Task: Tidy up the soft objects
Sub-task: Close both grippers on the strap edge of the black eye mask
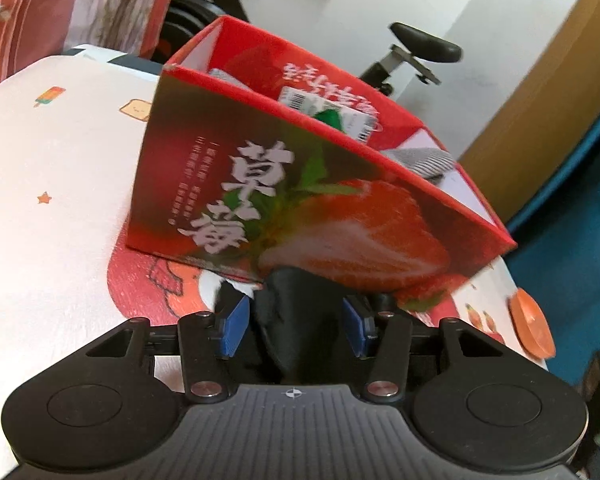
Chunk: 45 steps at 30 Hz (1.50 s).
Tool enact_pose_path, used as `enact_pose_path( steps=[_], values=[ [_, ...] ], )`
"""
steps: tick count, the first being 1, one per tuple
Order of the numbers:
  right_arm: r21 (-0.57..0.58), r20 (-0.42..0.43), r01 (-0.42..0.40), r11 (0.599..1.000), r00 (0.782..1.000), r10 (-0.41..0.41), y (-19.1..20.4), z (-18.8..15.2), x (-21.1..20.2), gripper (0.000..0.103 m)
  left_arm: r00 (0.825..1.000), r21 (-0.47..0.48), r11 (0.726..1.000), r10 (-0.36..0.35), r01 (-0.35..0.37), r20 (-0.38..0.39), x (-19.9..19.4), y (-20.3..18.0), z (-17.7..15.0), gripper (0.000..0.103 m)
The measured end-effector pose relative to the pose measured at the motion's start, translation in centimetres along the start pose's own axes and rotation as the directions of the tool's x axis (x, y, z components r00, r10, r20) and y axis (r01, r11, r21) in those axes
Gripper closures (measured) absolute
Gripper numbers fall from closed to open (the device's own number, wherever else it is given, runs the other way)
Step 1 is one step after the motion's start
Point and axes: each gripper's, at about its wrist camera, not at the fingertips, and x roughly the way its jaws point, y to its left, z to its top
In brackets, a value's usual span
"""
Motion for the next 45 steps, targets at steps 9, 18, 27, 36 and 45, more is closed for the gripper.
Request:
enact_pose_path(
  steps=[9, 18, 27, 36, 45],
  values=[
    [-0.005, 0.008, 0.002, 1.000, 1.000, -0.002, 0.3, -0.2, 0.1, 0.013, 1.000, 0.004, 1.000, 0.028, -0.027, -0.011, 2.0, 0.1, 0.4, 0.051],
    [-0.004, 0.008, 0.002, 1.000, 1.000, -0.002, 0.3, -0.2, 0.1, 0.013, 0.999, 0.097, 0.994, -0.050, 0.049, 0.010, 0.4, -2.0, -0.3, 0.082],
    [0.040, -0.012, -0.031, 0.999, 0.999, 0.032, -0.2, 0.2, -0.4, 0.015, 1.000, 0.186, 0.983, 0.000, -0.001, 0.007, -0.8, -2.6, -2.4, 0.091],
    [0.134, -0.006, -0.106, 0.985, 0.994, 0.108, -2.1, 1.3, -0.3, 0.026, 1.000, 0.217, 0.976, 0.025, -0.024, -0.002, -0.7, -2.1, -3.5, 0.091],
    [0.212, 0.026, -0.166, 0.963, 0.986, 0.165, -3.5, 2.4, 1.3, 0.030, 1.000, 0.188, 0.982, 0.022, -0.019, -0.014, -0.2, -1.6, -3.7, 0.090]
  ],
)
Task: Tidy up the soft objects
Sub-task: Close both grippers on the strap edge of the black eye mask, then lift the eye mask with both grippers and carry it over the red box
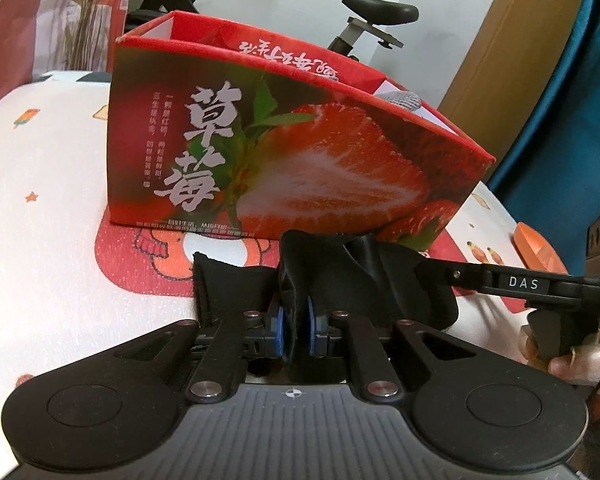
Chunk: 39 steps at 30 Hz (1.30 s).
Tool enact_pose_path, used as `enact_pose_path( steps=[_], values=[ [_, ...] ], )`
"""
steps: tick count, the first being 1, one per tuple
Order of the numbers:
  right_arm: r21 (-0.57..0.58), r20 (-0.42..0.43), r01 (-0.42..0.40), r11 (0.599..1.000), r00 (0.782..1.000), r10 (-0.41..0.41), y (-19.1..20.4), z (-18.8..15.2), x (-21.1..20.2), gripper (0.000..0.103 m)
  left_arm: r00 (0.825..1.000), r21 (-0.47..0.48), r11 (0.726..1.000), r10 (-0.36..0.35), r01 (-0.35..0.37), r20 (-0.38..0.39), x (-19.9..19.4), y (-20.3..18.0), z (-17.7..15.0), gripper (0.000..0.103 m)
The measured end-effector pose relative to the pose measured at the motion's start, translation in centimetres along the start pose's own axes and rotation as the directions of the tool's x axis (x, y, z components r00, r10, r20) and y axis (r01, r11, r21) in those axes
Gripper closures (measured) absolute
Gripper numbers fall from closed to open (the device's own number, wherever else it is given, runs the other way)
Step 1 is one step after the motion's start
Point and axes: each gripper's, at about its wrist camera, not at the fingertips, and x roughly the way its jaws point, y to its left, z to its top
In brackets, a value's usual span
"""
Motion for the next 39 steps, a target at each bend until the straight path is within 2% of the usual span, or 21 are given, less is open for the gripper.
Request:
enact_pose_path(
  steps=[4, 7, 12, 15, 17, 19, 26, 33, 39],
  values=[
    [-0.001, 0.007, -0.007, 1.000, 1.000, 0.007, 0.1, 0.0, 0.3, 0.030, 1.000, -0.039, 0.999, -0.021, 0.021, 0.001, 0.2, 0.8, -0.1, 0.089],
    [0.005, -0.006, -0.053, 0.999, 0.999, 0.053, 0.4, -0.1, -0.1, 0.041, 1.000, -0.051, 0.998, -0.027, 0.027, 0.003, 0.3, 0.9, -0.3, 0.089],
    [-0.021, 0.043, -0.061, 0.998, 0.997, 0.062, 1.1, -0.2, -2.4, 0.049, 1.000, -0.055, 0.998, -0.028, 0.028, 0.003, 0.3, 0.9, -0.4, 0.089],
    [-0.053, 0.066, -0.070, 0.996, 0.995, 0.073, 1.6, -0.2, -3.9, 0.056, 1.000, -0.055, 0.998, -0.028, 0.028, 0.003, 0.3, 0.9, -0.4, 0.089],
    [-0.090, 0.068, -0.082, 0.993, 0.994, 0.088, 2.2, -0.3, -4.5, 0.068, 1.000, -0.053, 0.998, -0.027, 0.028, 0.002, 0.3, 1.0, -0.4, 0.089],
    [-0.136, 0.056, -0.084, 0.987, 0.994, 0.093, 3.0, -0.4, -4.9, 0.076, 1.000, -0.050, 0.998, -0.026, 0.026, 0.002, 0.3, 1.0, -0.4, 0.089],
    [-0.239, 0.071, -0.047, 0.970, 0.995, 0.066, 5.5, 0.1, -6.1, 0.079, 1.000, -0.023, 1.000, -0.019, 0.019, 0.000, -0.2, 0.4, 0.1, 0.091],
    [-0.292, 0.164, -0.043, 0.955, 0.982, 0.094, 7.2, 2.7, -9.5, 0.079, 0.990, 0.009, 0.997, -0.074, 0.073, 0.119, -4.2, -0.9, 2.3, 0.091],
    [-0.336, 0.251, -0.045, 0.941, 0.958, 0.136, 8.9, 6.2, -12.1, 0.079, 0.962, 0.044, 0.995, -0.099, 0.091, 0.255, -8.3, -1.7, 5.5, 0.091]
  ],
)
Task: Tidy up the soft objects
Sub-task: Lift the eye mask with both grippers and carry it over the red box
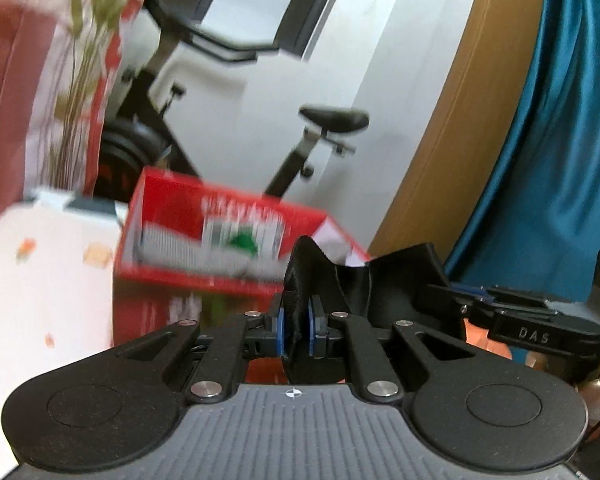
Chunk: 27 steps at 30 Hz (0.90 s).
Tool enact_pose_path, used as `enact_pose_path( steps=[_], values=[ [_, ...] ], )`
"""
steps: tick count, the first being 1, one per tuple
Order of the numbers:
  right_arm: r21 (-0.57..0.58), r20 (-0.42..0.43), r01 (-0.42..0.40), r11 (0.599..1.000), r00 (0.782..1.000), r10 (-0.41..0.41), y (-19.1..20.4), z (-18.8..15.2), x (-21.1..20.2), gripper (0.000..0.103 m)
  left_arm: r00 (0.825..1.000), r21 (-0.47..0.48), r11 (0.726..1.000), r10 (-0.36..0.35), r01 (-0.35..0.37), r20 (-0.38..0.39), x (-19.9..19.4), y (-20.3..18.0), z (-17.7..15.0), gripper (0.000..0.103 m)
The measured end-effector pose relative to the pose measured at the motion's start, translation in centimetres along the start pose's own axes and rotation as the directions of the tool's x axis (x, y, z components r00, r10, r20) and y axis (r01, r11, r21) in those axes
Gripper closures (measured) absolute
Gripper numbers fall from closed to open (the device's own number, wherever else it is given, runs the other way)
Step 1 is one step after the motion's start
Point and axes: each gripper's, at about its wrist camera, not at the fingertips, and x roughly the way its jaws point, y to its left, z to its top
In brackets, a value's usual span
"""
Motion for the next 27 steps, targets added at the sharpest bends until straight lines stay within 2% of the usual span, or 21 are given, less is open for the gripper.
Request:
enact_pose_path(
  steps=[6, 12, 15, 19, 22, 27],
  values=[
    [-0.058, 0.064, 0.020, 0.998, 0.998, -0.017, 0.2, 3.8, 1.0, 0.079, 0.996, 0.025, 1.000, 0.004, -0.006, 0.093, -0.3, -0.8, 4.0, 0.091],
    [-0.051, 0.070, 0.052, 0.997, 0.996, -0.049, -0.4, 6.2, 4.0, 0.079, 0.992, 0.047, 0.998, 0.028, -0.034, 0.123, 1.5, -0.5, 6.5, 0.091],
    [0.001, 0.022, 0.062, 0.998, 0.998, -0.062, -1.6, 6.3, 6.3, 0.079, 0.994, 0.047, 0.998, 0.037, -0.041, 0.101, 2.8, 0.2, 7.4, 0.091],
    [0.072, -0.079, 0.080, 0.994, 0.994, -0.074, -3.3, 5.2, 9.3, 0.079, 0.999, 0.021, 0.998, 0.050, -0.050, 0.015, 5.3, 1.6, 7.8, 0.091],
    [0.084, -0.145, 0.094, 0.992, 0.986, -0.082, -3.9, 4.3, 11.3, 0.079, 0.998, -0.013, 0.998, 0.056, -0.057, -0.037, 6.7, 2.6, 7.4, 0.091],
    [0.083, -0.215, 0.113, 0.990, 0.972, -0.093, -4.0, 3.4, 13.7, 0.079, 0.988, 0.014, 0.996, 0.095, -0.094, -0.120, 8.6, 3.2, 6.9, 0.091]
  ],
)
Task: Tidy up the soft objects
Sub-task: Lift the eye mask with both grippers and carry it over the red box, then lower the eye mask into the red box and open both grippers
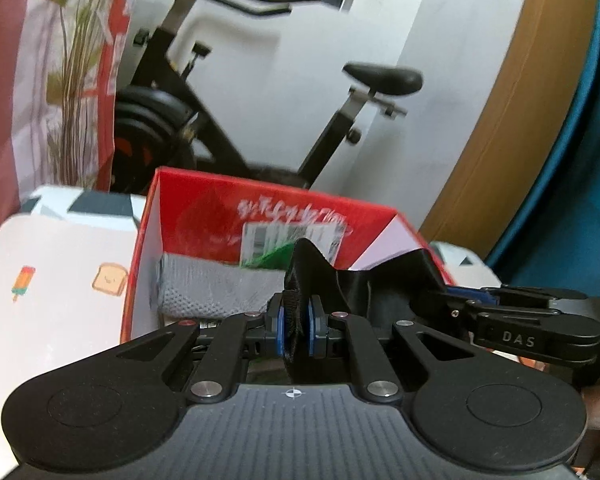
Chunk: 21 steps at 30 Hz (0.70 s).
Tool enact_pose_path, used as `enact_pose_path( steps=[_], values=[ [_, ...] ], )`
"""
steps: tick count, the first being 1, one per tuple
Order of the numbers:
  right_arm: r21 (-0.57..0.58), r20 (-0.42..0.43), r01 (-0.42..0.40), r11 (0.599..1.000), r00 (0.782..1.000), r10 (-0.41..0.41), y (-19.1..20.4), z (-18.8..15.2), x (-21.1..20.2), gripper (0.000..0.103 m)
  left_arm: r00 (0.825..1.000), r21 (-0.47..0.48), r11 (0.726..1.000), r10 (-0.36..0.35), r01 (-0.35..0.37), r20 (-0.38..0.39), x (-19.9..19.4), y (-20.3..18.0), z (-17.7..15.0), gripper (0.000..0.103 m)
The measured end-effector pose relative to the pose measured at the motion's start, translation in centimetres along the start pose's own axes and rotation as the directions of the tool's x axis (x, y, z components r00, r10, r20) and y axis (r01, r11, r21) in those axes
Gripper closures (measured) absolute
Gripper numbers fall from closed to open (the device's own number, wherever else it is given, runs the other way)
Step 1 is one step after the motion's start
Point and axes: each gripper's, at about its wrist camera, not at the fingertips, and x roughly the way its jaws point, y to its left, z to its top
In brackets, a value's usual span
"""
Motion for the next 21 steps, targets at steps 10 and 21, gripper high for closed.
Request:
enact_pose_path(
  steps=[10, 21],
  values=[
    [0.022, -0.112, 0.009, 1.000, 0.994, -0.007, -0.2, -1.3, 3.1, 0.079, 0.985, 0.030, 0.999, 0.045, -0.040, -0.165, 4.2, 1.0, 0.4, 0.091],
    [0.063, -0.141, 0.022, 0.998, 0.990, -0.013, -1.1, -1.5, 3.6, 0.078, 0.974, 0.027, 0.997, 0.077, -0.073, -0.215, 5.2, 1.7, 0.0, 0.075]
  ],
)
